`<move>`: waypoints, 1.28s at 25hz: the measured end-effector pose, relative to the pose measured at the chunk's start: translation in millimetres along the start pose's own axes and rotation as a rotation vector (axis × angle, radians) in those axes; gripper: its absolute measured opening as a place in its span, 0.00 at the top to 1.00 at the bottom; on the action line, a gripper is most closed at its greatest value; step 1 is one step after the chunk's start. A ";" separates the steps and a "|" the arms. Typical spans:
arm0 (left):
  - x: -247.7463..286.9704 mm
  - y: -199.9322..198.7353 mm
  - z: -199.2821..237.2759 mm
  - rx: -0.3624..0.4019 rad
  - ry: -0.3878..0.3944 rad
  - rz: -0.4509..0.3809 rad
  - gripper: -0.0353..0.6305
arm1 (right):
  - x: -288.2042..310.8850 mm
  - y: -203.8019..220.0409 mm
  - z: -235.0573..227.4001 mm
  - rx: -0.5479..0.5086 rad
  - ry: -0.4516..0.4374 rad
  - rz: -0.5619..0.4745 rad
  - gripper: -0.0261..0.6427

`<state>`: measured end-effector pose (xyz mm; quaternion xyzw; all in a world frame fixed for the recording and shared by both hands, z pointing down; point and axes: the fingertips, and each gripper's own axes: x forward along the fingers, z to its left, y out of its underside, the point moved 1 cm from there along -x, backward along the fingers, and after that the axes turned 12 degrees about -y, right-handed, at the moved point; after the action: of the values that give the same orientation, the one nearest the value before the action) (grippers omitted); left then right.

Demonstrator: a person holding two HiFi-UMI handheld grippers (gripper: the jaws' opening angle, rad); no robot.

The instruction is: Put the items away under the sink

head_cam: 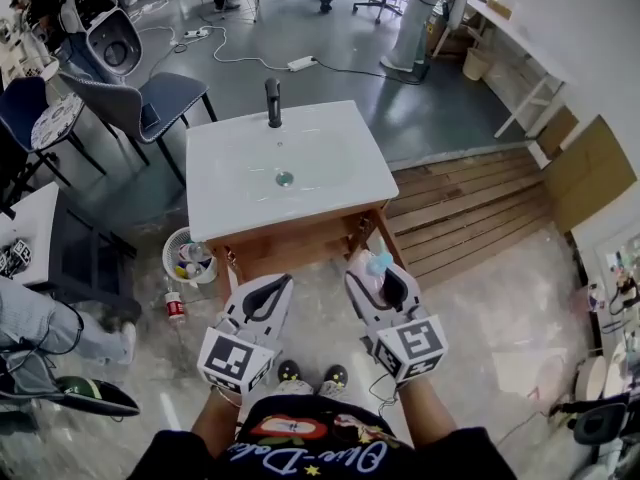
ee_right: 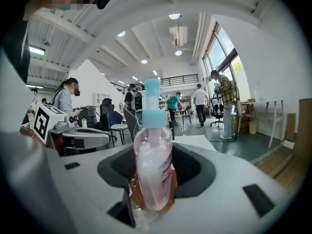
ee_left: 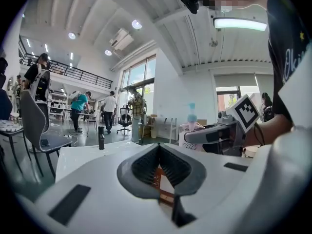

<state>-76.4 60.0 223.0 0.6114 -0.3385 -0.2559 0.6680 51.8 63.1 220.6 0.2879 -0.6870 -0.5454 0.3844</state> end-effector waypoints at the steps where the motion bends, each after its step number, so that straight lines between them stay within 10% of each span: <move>1: -0.3 0.8 3.5 -0.001 0.002 0.000 0.94 | 2.4 0.2 1.4 -0.001 0.005 0.002 0.64; 18: 10.9 18.0 30.5 -0.042 0.061 0.011 0.94 | 20.8 15.8 8.2 0.012 0.087 0.028 0.64; 32: 41.6 24.6 30.3 -0.027 -0.034 0.052 0.94 | 37.7 27.1 -29.4 0.051 -0.016 0.031 0.64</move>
<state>-74.7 12.0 253.8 0.5887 -0.3619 -0.2537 0.6768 57.0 23.3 258.2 0.2825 -0.7080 -0.5240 0.3799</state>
